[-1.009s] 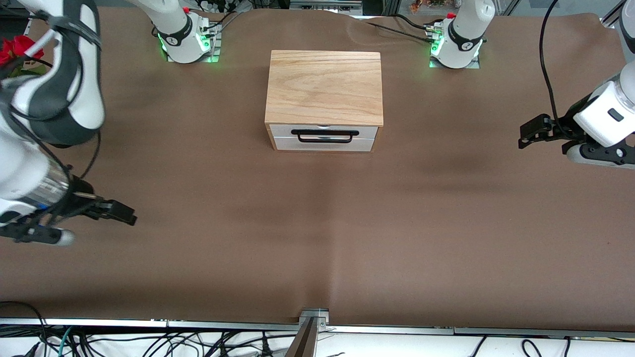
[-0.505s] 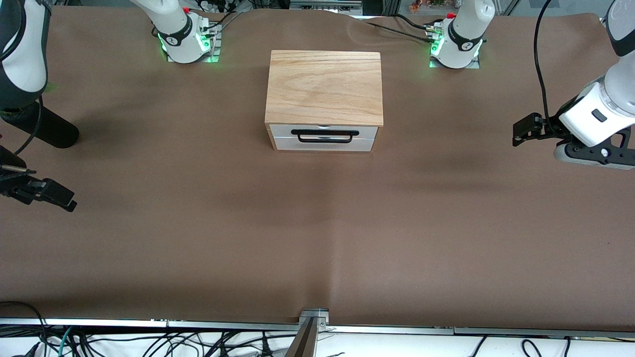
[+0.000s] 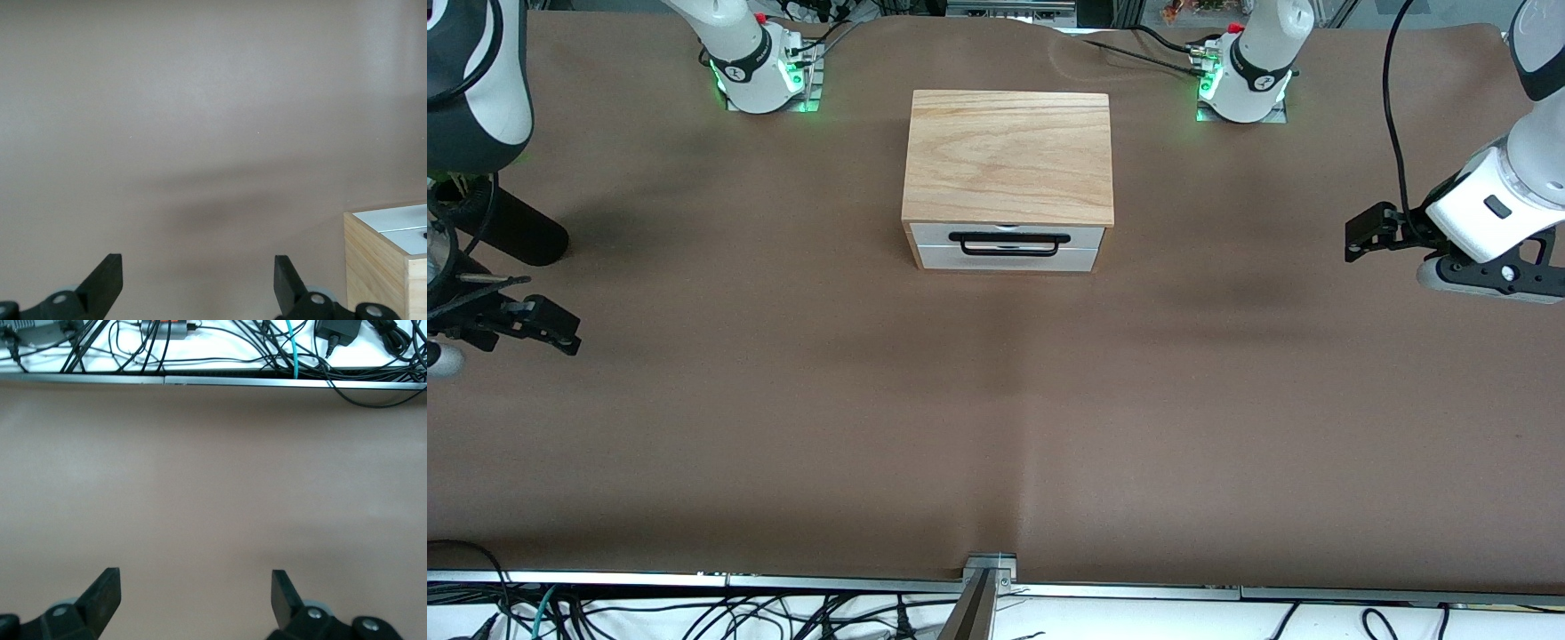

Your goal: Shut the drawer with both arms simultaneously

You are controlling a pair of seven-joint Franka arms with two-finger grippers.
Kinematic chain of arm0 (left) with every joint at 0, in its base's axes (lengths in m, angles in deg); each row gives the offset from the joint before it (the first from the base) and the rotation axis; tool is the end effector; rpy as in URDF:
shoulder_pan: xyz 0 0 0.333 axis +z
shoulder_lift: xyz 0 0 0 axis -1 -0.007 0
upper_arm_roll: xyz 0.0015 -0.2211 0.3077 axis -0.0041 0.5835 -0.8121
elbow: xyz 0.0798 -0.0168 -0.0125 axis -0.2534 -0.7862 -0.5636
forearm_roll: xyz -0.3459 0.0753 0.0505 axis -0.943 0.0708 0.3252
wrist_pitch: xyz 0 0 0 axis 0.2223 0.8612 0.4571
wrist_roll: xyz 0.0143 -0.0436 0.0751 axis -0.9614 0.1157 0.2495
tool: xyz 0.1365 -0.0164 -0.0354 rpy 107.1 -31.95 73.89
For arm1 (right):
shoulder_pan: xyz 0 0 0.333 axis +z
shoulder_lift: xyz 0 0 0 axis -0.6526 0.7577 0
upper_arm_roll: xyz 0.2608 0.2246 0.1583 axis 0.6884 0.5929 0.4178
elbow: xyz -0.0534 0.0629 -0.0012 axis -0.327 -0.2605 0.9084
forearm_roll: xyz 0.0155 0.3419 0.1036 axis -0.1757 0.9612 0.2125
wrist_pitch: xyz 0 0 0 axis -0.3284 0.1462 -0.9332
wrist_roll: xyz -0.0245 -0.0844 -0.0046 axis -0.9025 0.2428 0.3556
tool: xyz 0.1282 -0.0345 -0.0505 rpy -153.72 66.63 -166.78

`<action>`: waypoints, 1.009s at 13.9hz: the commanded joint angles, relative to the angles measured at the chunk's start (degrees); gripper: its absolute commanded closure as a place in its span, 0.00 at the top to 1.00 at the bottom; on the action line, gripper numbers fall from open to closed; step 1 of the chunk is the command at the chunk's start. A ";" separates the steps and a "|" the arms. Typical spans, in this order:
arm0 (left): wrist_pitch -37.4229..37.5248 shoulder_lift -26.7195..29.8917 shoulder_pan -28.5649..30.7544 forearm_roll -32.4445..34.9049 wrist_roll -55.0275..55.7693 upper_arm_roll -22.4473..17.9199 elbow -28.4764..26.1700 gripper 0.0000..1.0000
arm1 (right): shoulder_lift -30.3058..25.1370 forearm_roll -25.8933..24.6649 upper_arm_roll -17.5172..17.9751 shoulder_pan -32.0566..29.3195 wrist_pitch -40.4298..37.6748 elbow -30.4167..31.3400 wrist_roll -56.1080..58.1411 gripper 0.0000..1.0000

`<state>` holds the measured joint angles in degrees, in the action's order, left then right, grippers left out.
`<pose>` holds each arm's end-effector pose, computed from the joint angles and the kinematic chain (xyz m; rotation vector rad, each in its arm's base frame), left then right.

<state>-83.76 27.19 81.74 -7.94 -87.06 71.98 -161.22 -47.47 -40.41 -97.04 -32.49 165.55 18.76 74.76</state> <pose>0.5657 -0.0512 0.6166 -3.1298 0.1881 0.0942 0.6565 0.0159 0.6020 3.0650 -0.0028 0.2570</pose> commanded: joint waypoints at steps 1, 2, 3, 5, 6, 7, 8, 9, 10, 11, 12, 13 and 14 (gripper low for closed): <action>0.77 0.78 -0.31 1.23 -0.88 0.29 0.11 1.00 | -4.82 -2.51 4.08 -2.71 -0.33 5.33 1.03 1.00; 0.85 0.78 -0.31 1.23 -0.71 0.72 0.11 1.00 | -5.35 -2.51 4.52 -3.24 -0.24 6.30 1.03 1.00; 0.85 0.78 -0.31 1.23 -0.88 0.73 0.11 1.00 | -5.88 -2.51 4.79 -3.42 -0.24 7.09 1.03 1.00; 0.85 0.86 -0.31 1.23 -0.88 0.90 0.11 1.00 | -5.36 -2.43 4.79 -2.98 -0.50 6.75 1.03 1.00; 0.85 0.78 -0.31 1.23 -0.88 1.08 0.11 1.00 | -5.01 -2.25 4.79 -2.81 -0.94 6.66 1.03 1.00; 0.85 0.78 -0.31 1.23 -0.88 1.17 0.11 1.00 | -4.92 -1.90 4.79 -2.72 -0.94 6.66 1.03 1.00; 0.85 0.78 -0.31 1.23 -0.88 1.17 0.11 1.00 | -4.83 -1.81 4.79 -2.72 -0.94 6.57 1.03 1.00; 0.77 0.86 -0.31 1.23 -0.88 1.17 0.11 1.00 | -4.83 -1.90 4.79 -2.72 -0.94 6.57 1.03 1.00; 0.85 0.87 -0.31 1.23 -0.88 1.17 0.11 1.00 | -4.83 -1.90 4.79 -2.54 -0.94 6.66 1.03 1.00; 0.85 0.87 -0.31 1.23 -0.88 1.17 0.11 1.00 | -4.83 -1.90 4.79 -2.54 -0.94 6.57 1.11 1.00; 0.85 0.87 -0.31 1.23 -0.88 1.17 0.11 1.00 | -4.83 -1.81 4.79 -2.54 -0.94 6.57 1.11 1.00; 0.85 0.87 -0.31 1.23 -0.88 1.17 0.11 1.00 | -4.83 -1.81 4.79 -2.54 -0.94 6.66 1.11 1.00; 0.85 0.87 -0.31 1.23 -0.88 1.17 0.11 1.00 | -4.83 -1.81 4.79 -2.54 -0.94 6.66 1.11 1.00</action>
<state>-83.76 27.20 81.45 -7.94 -87.06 72.89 -161.20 -51.11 -41.99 -92.90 -34.51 164.86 24.26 74.96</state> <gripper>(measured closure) 0.000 0.000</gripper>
